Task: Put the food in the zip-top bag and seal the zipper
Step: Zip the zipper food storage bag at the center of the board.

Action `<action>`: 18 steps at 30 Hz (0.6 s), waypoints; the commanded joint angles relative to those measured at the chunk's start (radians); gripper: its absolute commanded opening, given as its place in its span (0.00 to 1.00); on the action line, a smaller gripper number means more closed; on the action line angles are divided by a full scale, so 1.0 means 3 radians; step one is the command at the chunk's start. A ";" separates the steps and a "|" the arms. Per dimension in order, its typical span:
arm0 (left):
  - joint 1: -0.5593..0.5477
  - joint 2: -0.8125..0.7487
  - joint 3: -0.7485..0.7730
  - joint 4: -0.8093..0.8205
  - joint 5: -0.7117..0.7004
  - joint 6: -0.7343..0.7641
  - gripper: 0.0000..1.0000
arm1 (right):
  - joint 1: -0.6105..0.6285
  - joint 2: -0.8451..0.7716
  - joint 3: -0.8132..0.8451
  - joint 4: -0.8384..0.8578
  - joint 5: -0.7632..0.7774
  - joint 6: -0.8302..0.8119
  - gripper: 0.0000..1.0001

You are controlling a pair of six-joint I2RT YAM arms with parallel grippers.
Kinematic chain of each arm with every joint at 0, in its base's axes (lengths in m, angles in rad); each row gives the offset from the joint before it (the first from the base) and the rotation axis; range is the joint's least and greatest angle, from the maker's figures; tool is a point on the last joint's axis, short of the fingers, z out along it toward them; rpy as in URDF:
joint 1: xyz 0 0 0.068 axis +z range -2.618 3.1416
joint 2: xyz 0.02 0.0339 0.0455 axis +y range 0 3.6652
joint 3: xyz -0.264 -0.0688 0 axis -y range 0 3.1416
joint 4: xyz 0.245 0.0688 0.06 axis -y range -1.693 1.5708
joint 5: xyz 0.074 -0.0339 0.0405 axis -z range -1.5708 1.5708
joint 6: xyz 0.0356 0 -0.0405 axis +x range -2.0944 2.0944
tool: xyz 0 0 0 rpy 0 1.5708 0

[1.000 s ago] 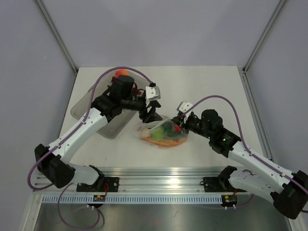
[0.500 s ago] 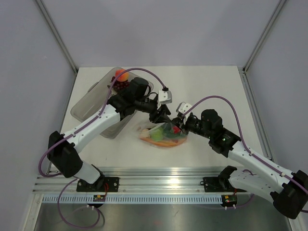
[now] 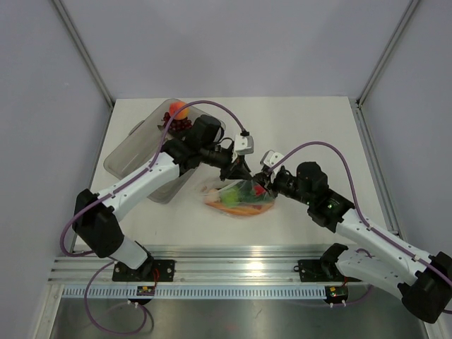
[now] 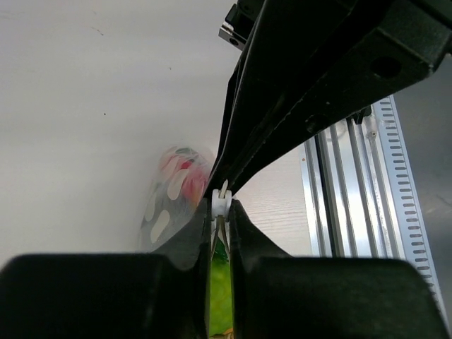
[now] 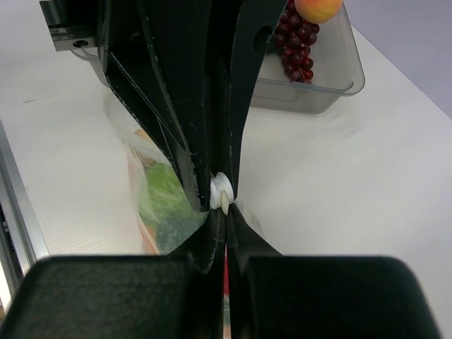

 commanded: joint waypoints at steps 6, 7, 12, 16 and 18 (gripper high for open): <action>-0.0024 -0.0020 0.0034 -0.0179 0.0093 0.0082 0.00 | -0.0020 -0.0299 -0.0190 0.0622 0.0473 0.0158 0.00; -0.0024 -0.0020 0.0028 -0.0179 0.0088 0.0082 0.00 | -0.0015 -0.0309 -0.0201 0.0633 0.0508 0.0173 0.00; -0.0019 -0.0055 -0.0038 -0.0235 0.0047 0.0123 0.00 | -0.0015 -0.0380 -0.0262 0.0689 0.0677 0.0199 0.00; 0.0031 -0.0091 -0.0115 -0.0307 -0.0035 0.0139 0.00 | -0.0015 -0.0376 -0.0227 0.0643 0.0856 0.0219 0.00; 0.0078 -0.0127 -0.0196 -0.0307 -0.0055 0.0123 0.00 | -0.0015 -0.0350 -0.0196 0.0592 0.1014 0.0219 0.00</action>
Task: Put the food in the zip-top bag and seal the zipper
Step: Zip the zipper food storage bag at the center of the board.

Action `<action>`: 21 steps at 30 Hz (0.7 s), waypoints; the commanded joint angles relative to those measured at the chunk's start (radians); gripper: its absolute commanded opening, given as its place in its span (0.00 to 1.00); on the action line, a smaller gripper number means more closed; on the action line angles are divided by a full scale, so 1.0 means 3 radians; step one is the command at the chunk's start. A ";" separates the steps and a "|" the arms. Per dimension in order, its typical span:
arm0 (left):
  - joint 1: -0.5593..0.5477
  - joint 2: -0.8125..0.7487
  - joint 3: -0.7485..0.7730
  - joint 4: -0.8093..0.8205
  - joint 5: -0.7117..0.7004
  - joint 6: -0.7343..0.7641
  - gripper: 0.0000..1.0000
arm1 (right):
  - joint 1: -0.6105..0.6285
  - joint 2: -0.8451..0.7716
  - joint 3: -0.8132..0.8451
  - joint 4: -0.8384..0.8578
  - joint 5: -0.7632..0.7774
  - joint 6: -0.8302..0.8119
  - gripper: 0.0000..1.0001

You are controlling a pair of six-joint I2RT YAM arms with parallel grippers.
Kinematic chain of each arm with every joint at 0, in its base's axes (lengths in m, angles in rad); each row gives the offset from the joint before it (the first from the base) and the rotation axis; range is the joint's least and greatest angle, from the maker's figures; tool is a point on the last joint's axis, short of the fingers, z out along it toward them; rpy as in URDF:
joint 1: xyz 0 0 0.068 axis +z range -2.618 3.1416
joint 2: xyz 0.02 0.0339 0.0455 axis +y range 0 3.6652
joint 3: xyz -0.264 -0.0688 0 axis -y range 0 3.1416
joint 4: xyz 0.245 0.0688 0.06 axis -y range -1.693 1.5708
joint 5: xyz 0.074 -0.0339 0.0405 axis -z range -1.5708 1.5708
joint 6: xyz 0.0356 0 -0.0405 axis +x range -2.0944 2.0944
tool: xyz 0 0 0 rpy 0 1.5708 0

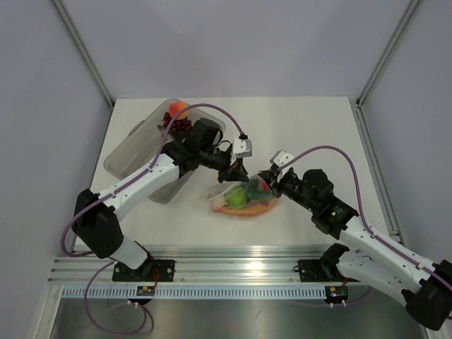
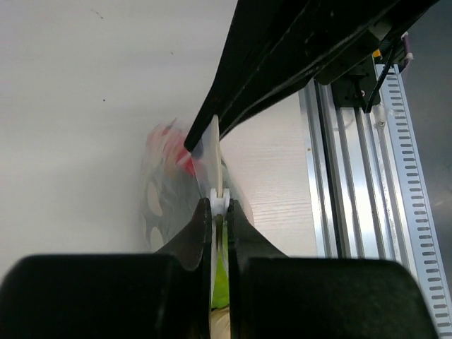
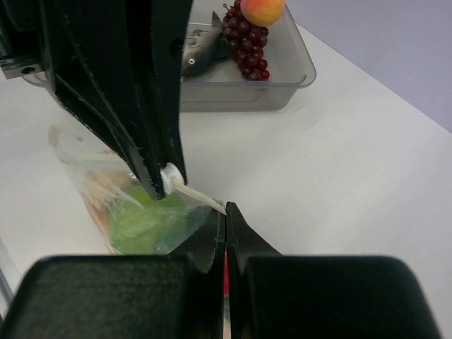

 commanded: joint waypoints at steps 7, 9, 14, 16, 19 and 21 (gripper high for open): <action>0.0430 -0.0329 -0.0511 -0.0155 -0.0013 -0.0149 0.00 | -0.0066 0.0040 0.0246 -0.0016 0.0712 -0.0028 0.00; 0.0492 -0.0390 -0.0588 -0.0196 -0.0054 -0.0154 0.00 | -0.0091 0.0035 0.0246 -0.0016 0.0702 -0.0023 0.00; 0.0691 -0.0655 -0.0787 -0.0201 -0.0294 -0.0338 0.00 | -0.0214 0.0075 0.0333 -0.0098 0.0763 -0.0012 0.00; 0.0783 -0.0819 -0.0920 -0.0130 -0.0463 -0.0444 0.00 | -0.0280 0.0101 0.0354 -0.0083 0.0824 -0.0017 0.00; 0.0906 -0.0993 -0.1094 0.0054 -0.0484 -0.0623 0.00 | -0.0362 0.0116 0.0364 -0.0027 0.0855 -0.0017 0.00; 0.0967 -0.1086 -0.1161 0.0141 -0.0504 -0.0685 0.00 | -0.0454 0.0137 0.0389 0.0004 0.0850 -0.0007 0.00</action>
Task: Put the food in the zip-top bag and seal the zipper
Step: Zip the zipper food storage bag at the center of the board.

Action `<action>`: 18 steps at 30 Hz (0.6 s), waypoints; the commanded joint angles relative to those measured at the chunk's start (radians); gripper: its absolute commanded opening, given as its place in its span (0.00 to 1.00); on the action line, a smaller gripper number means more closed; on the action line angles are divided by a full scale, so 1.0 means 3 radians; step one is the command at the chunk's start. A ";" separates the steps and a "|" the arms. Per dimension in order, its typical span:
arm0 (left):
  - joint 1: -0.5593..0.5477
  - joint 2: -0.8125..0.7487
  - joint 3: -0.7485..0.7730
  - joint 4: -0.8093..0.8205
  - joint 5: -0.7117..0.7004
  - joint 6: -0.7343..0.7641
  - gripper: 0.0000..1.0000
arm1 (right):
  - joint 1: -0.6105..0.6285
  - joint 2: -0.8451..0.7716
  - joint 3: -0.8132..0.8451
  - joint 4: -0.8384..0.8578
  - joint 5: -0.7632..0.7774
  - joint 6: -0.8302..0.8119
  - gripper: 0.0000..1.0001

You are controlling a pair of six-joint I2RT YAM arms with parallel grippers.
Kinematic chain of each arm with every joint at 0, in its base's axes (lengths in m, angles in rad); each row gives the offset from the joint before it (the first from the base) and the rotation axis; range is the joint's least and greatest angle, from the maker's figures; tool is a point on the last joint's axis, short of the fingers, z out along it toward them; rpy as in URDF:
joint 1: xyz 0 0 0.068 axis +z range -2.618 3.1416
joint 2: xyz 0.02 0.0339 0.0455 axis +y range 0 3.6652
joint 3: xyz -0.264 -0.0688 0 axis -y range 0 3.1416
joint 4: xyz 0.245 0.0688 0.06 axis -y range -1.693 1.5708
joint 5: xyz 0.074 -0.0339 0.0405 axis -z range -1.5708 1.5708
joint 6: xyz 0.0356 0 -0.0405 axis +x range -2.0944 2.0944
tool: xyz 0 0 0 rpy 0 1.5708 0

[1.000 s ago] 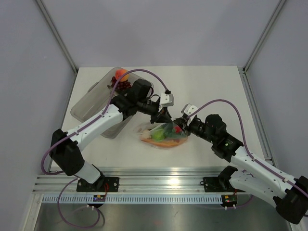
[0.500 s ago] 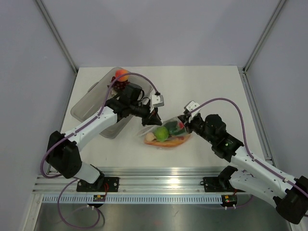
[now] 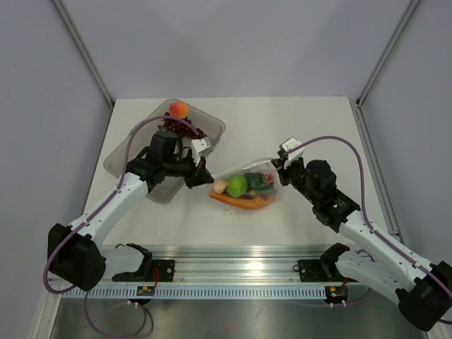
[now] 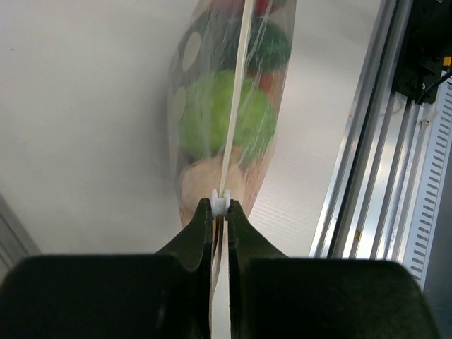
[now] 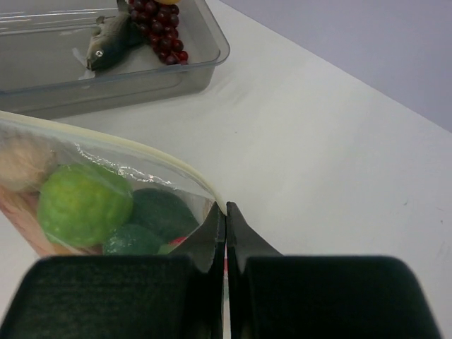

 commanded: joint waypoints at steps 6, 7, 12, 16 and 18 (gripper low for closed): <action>0.0237 -0.0417 -0.0194 0.0170 -0.0167 -0.0270 0.00 | -0.0365 0.0050 0.0217 0.0351 0.0380 0.0078 0.00; 0.0252 -0.0447 -0.0199 0.0180 -0.0167 -0.0275 0.00 | -0.0386 0.0056 0.0222 0.0361 0.0385 0.0114 0.00; 0.0278 -0.0448 -0.0230 0.0210 -0.0152 -0.0270 0.00 | -0.0442 0.0040 0.0237 0.0371 0.0487 0.0160 0.00; 0.0303 -0.0442 -0.0209 0.0216 -0.0183 -0.0234 0.00 | -0.0483 -0.0016 0.0227 0.0361 0.0533 0.0206 0.00; 0.0314 -0.0417 -0.0174 0.0211 -0.0183 -0.0234 0.00 | -0.0488 -0.0031 0.0227 0.0346 0.0548 0.0211 0.00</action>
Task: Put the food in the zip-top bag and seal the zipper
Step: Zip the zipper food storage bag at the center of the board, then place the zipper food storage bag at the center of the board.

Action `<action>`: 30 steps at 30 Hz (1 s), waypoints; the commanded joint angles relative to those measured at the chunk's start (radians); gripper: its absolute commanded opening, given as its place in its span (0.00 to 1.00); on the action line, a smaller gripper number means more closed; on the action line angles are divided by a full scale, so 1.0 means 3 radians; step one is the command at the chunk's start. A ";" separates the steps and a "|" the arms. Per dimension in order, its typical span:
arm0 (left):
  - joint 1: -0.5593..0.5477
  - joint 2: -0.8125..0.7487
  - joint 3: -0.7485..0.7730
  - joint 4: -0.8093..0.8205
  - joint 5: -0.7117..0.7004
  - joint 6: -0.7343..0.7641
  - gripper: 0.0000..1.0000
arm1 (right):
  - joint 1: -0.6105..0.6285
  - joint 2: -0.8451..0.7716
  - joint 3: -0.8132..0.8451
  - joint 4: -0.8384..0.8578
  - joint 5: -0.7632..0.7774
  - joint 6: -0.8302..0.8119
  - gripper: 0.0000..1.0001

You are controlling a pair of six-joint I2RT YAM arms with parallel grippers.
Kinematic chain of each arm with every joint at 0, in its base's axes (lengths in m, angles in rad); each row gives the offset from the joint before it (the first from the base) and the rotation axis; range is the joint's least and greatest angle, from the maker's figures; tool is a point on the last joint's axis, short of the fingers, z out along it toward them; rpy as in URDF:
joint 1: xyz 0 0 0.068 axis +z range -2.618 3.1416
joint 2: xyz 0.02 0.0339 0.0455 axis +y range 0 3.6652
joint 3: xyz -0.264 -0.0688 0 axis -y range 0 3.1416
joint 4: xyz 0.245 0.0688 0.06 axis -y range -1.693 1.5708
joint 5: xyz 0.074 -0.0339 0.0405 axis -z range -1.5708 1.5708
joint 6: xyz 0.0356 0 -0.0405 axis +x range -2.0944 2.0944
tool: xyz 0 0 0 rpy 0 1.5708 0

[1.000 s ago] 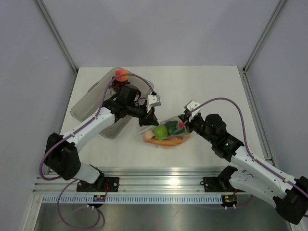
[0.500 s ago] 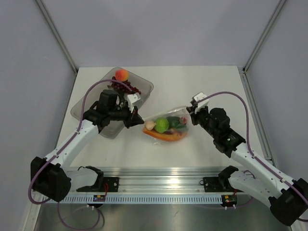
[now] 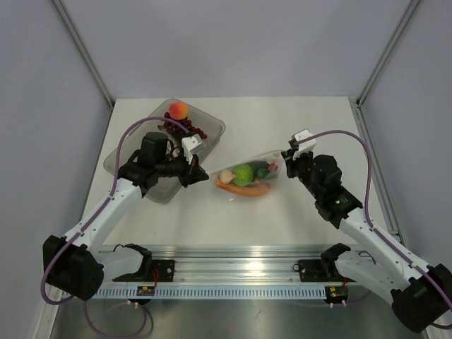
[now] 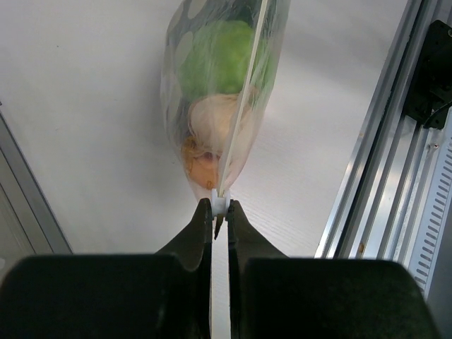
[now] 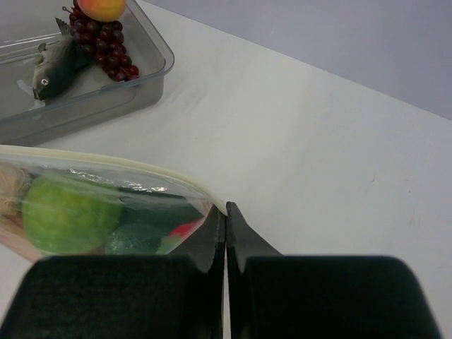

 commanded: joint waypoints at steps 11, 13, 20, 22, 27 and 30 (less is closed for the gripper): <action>0.0080 0.0085 0.0142 0.0063 0.0013 -0.0064 0.00 | -0.0132 -0.0157 0.0159 0.0249 0.0552 0.0105 0.00; 0.0080 0.0115 0.0163 0.0175 0.0080 -0.0201 0.00 | -0.0132 -0.0178 0.0164 0.0249 0.0521 0.0121 0.00; -0.0355 0.0748 0.0658 0.0677 -0.0032 -0.0514 0.00 | -0.0163 0.0046 0.0409 0.0055 0.0675 0.0192 0.00; -0.0370 0.0943 0.0975 0.0733 0.0003 -0.0540 0.00 | -0.0198 0.0139 0.0440 0.0212 0.0771 0.0039 0.00; -0.0370 0.1683 0.1864 0.0754 0.0039 -0.0560 0.00 | -0.0632 0.0471 0.0670 0.0499 0.0823 -0.0207 0.00; -0.0370 0.2001 0.2549 0.0728 0.0024 -0.0596 0.00 | -0.0950 0.0650 0.0885 0.0576 0.0660 -0.0232 0.00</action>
